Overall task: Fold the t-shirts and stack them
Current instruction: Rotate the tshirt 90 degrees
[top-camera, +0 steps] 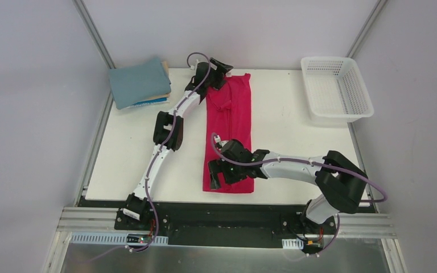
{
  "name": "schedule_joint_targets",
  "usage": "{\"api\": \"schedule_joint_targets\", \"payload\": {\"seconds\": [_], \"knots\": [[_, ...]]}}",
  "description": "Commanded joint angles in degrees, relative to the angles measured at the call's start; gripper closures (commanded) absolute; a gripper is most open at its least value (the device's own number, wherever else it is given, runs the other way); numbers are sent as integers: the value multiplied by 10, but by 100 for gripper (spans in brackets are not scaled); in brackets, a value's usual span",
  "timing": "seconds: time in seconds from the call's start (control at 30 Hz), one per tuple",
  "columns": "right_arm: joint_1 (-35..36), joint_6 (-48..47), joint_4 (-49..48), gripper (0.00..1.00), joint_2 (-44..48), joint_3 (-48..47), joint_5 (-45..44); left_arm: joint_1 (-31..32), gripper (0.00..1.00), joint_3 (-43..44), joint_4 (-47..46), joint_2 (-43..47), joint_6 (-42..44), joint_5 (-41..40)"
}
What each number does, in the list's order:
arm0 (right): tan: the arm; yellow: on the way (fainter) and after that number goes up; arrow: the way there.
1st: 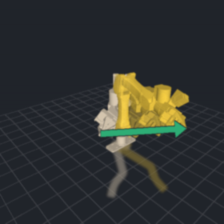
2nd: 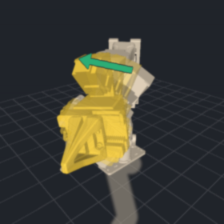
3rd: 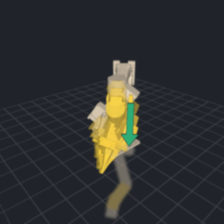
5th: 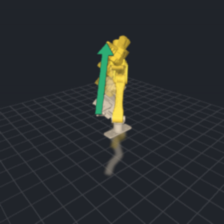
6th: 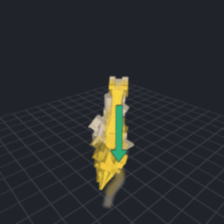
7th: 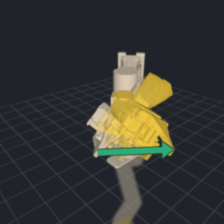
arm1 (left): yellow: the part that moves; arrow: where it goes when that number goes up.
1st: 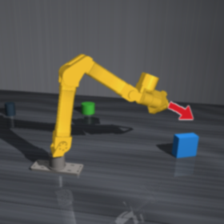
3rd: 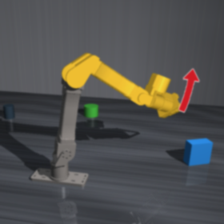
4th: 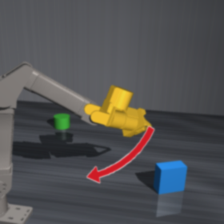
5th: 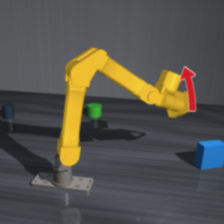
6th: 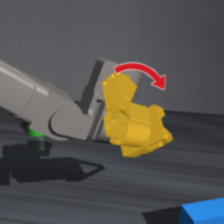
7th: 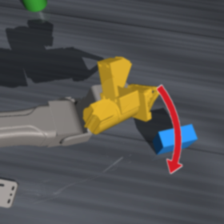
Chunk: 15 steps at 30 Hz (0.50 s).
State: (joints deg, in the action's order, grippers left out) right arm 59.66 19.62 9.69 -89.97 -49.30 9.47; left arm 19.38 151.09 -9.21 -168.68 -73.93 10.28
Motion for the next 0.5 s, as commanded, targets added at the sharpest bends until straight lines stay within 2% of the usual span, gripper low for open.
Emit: {"api": "schedule_joint_targets", "payload": {"seconds": [0.0, 0.13, 0.17, 0.3, 0.47], "knots": [[9, -6, 18, 0, 44, 21, 15, -20, 11, 9, 5, -14, 27, -65], [10, -6, -34, 0, 124, 66, 43, -30, 5, 2, -21, 0, 41, -33], [10, -1, -38, 0, 137, 70, 27, -29, 2, 0, -29, 6, 49, -23], [9, 10, -38, 0, 165, 69, -70, -26, 1, -13, -36, 44, 107, 28], [9, 19, -55, 0, 179, 62, -83, -20, 1, -45, -4, 121, 177, 63]]}}
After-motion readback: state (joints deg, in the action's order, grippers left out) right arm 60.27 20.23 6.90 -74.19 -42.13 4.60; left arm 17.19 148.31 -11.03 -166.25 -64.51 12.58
